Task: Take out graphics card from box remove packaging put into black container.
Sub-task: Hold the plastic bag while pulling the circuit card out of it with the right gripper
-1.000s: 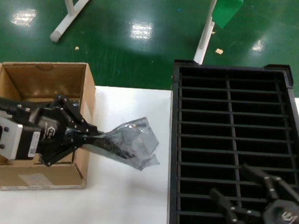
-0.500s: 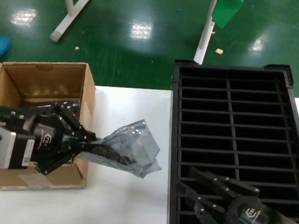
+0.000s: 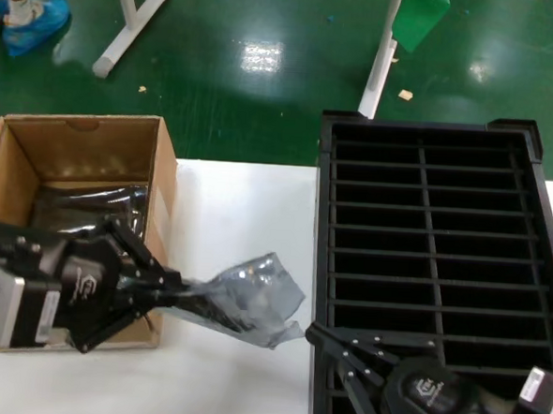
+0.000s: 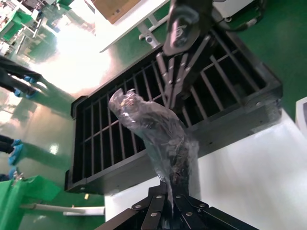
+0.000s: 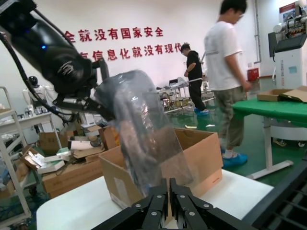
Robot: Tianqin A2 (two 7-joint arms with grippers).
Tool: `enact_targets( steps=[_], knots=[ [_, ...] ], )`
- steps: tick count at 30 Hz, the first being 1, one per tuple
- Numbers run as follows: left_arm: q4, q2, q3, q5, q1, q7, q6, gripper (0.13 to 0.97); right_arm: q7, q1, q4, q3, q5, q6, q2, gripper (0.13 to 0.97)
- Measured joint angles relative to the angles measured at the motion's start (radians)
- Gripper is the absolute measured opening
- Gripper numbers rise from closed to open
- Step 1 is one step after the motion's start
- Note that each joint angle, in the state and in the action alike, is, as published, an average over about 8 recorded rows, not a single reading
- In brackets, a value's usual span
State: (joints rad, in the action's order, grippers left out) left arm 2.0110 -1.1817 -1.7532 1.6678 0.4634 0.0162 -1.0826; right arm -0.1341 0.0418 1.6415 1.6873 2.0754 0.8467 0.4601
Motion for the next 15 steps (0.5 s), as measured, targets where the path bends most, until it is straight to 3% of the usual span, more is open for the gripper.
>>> enact_targets(
  steps=[8, 15],
  knots=[
    [0.017, -0.002, 0.0, 0.002, -0.04, -0.011, 0.018, 0.142, 0.008, -0.027, -0.001, 0.024, -0.01, -0.021, -0.008, 0.156],
    [-0.007, 0.039, -0.026, -0.018, -0.013, -0.033, 0.024, 0.142, 0.015, -0.018, 0.017, 0.035, -0.011, -0.038, -0.01, 0.148]
  ],
)
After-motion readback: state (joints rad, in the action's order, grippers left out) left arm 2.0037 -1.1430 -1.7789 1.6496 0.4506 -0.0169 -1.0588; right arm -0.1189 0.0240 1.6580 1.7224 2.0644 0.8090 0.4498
